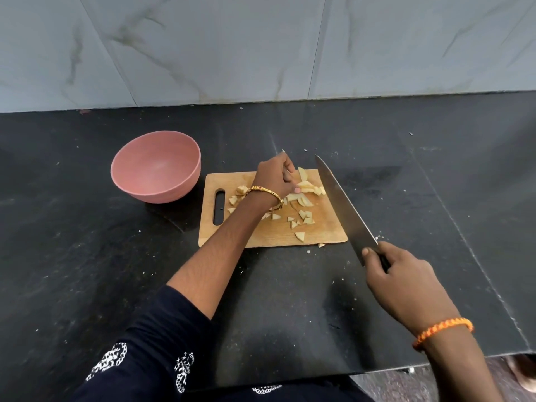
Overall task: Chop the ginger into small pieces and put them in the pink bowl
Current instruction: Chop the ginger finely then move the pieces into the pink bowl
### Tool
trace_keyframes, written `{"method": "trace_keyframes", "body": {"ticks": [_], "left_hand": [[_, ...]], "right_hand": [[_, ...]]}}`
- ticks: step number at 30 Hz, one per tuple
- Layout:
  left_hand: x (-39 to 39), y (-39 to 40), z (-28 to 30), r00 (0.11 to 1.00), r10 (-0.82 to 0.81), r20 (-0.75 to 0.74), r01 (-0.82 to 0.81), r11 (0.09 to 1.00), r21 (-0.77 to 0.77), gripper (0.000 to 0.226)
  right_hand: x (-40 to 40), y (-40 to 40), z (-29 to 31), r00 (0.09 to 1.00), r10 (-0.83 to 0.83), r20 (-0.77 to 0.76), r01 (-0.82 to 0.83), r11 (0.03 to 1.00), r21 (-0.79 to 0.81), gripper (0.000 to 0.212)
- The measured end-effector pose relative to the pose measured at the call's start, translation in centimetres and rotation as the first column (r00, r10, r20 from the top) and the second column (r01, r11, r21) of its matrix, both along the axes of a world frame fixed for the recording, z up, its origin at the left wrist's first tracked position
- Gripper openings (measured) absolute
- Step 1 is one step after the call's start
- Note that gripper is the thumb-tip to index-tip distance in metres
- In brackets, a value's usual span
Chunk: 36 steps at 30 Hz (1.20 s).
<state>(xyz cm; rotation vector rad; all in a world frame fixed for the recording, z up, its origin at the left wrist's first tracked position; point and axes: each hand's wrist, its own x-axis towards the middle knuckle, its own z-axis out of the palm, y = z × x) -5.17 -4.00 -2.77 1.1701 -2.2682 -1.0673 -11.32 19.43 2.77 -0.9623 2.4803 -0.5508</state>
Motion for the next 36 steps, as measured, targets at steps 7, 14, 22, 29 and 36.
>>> {"method": "trace_keyframes", "body": {"ticks": [7, 14, 22, 29, 36], "left_hand": [[-0.1, 0.1, -0.1, 1.0, 0.0, 0.011, 0.0, 1.0, -0.006, 0.035], [-0.2, 0.1, -0.2, 1.0, -0.006, -0.012, 0.006, 1.0, -0.005, 0.032], [-0.3, 0.3, -0.7, 0.998, 0.017, -0.053, -0.019, 0.999, -0.039, 0.027], [-0.1, 0.2, -0.5, 0.999, 0.012, -0.037, -0.014, 0.999, -0.05, 0.025], [0.0, 0.4, -0.4, 1.0, 0.017, -0.023, -0.018, 0.999, -0.044, 0.026]], "right_hand": [[-0.6, -4.3, -2.3, 1.0, 0.007, 0.003, -0.007, 1.0, -0.02, 0.027], [-0.5, -6.1, -2.8, 0.999, 0.042, 0.023, -0.042, 0.999, 0.028, 0.027], [0.0, -5.6, -2.8, 0.994, 0.087, 0.07, -0.097, 0.983, 0.154, 0.022], [0.2, -1.2, -1.6, 0.998, 0.036, 0.043, -0.039, 0.996, 0.077, 0.021], [0.6, -3.4, -3.0, 0.998, -0.005, 0.063, 0.009, 0.998, -0.067, 0.025]]}}
